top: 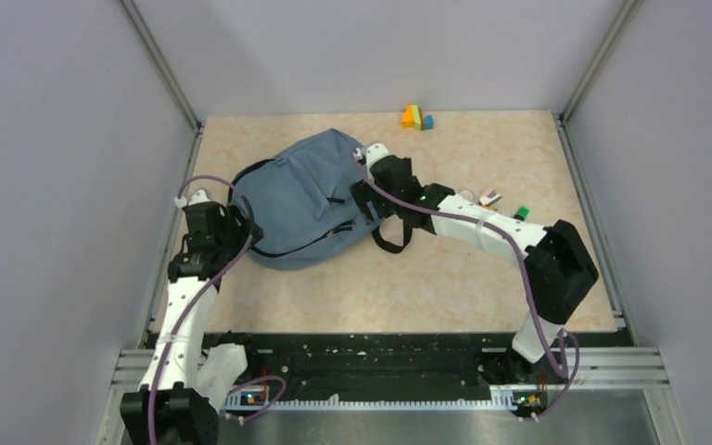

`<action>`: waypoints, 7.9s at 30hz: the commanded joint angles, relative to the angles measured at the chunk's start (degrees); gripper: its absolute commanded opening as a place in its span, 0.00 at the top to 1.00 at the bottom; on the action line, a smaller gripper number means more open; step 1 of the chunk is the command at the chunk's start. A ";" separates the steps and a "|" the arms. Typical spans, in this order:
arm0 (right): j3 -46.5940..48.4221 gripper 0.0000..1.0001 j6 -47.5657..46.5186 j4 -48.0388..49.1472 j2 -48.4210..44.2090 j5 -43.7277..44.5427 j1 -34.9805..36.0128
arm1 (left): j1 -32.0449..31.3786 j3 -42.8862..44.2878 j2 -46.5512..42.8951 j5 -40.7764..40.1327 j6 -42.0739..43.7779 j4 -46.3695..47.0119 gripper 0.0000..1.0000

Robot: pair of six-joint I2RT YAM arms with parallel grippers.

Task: Pack the student bag
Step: Zip the student bag at the center of the board, then adjust the student bag at the center of the board, then unzip the student bag at the center of the board.

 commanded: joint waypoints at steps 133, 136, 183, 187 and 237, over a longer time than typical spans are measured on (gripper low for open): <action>-0.49 0.64 4.60 6.19 -0.77 -0.16 18.52 | -12.62 13.25 7.18 4.45 22.86 1.61 0.04; -0.48 0.69 6.18 5.95 -0.65 -2.50 18.65 | -12.62 13.25 7.11 4.48 22.86 1.61 0.04; -1.50 1.00 7.13 3.92 -4.28 -11.83 11.96 | -25.44 -12.61 -9.22 13.63 10.90 25.78 0.06; -1.65 1.00 7.92 4.00 -4.79 -14.64 10.73 | -26.78 -12.02 -6.05 11.44 12.55 26.92 0.06; 18.76 1.00 -4.25 9.20 12.60 1.99 -7.49 | -39.11 -15.95 -6.83 -1.41 8.71 20.06 1.00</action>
